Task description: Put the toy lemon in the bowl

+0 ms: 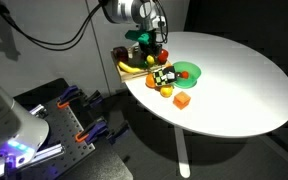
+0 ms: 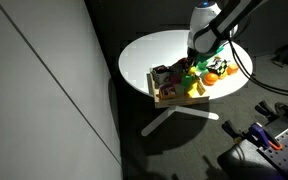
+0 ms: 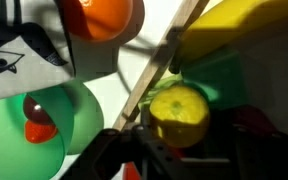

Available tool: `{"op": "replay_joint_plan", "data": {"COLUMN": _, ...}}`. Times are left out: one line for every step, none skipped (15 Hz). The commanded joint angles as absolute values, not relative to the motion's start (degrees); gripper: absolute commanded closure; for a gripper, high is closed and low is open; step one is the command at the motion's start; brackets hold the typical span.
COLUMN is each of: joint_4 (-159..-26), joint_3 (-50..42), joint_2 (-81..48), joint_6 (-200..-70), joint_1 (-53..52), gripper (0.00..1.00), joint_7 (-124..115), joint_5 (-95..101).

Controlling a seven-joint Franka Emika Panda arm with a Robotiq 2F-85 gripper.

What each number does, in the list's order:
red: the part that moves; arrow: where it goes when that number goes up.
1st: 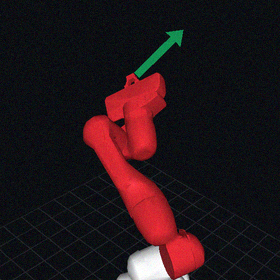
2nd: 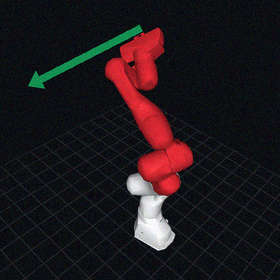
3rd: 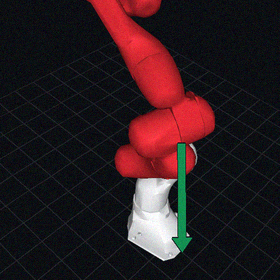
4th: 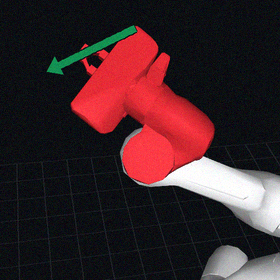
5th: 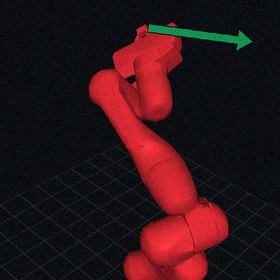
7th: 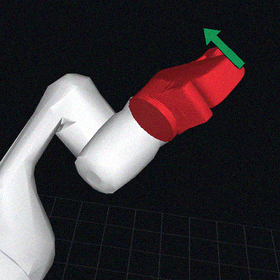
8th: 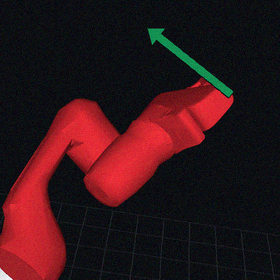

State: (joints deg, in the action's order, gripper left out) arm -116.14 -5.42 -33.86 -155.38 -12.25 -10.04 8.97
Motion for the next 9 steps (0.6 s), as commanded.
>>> {"op": "replay_joint_plan", "data": {"joint_4": -114.7, "joint_3": -5.1, "joint_2": -33.3, "joint_6": -152.8, "joint_1": -11.3, "gripper": 0.66, "joint_7": -10.0, "joint_5": 8.9}}
{"op": "replay_joint_plan", "data": {"joint_4": -114.6, "joint_3": -4.7, "joint_2": -32.9, "joint_6": -151.9, "joint_1": -10.7, "gripper": 0.66, "joint_7": -9.4, "joint_5": 8.4}}
{"op": "replay_joint_plan", "data": {"joint_4": -114.2, "joint_3": -4.1, "joint_2": -32.5, "joint_6": -150.7, "joint_1": -9.8, "gripper": 0.66, "joint_7": -8.5, "joint_5": 7.8}}
{"op": "replay_joint_plan", "data": {"joint_4": -113.8, "joint_3": -3.8, "joint_2": -32.2, "joint_6": -149.3, "joint_1": -9.1, "gripper": 0.66, "joint_7": -8.0, "joint_5": 7.4}}
{"op": "replay_joint_plan", "data": {"joint_4": -113.4, "joint_3": -3.4, "joint_2": -31.8, "joint_6": -148.0, "joint_1": -8.3, "gripper": 0.66, "joint_7": -7.4, "joint_5": 6.9}}
{"op": "replay_joint_plan", "data": {"joint_4": -113.0, "joint_3": -3.1, "joint_2": -31.3, "joint_6": -146.5, "joint_1": -7.6, "gripper": 0.66, "joint_7": -7.1, "joint_5": 6.6}}
{"op": "replay_joint_plan", "data": {"joint_4": -112.5, "joint_3": -2.8, "joint_2": -30.9, "joint_6": -145.2, "joint_1": -6.9, "gripper": 0.66, "joint_7": -6.7, "joint_5": 6.3}}
{"op": "replay_joint_plan", "data": {"joint_4": -112.3, "joint_3": -2.5, "joint_2": -30.4, "joint_6": -144.0, "joint_1": -6.1, "gripper": 0.66, "joint_7": -6.2, "joint_5": 5.9}}
{"op": "replay_joint_plan", "data": {"joint_4": -111.9, "joint_3": -2.5, "joint_2": -29.9, "joint_6": -143.0, "joint_1": -5.6, "gripper": 0.66, "joint_7": -6.3, "joint_5": 5.7}}
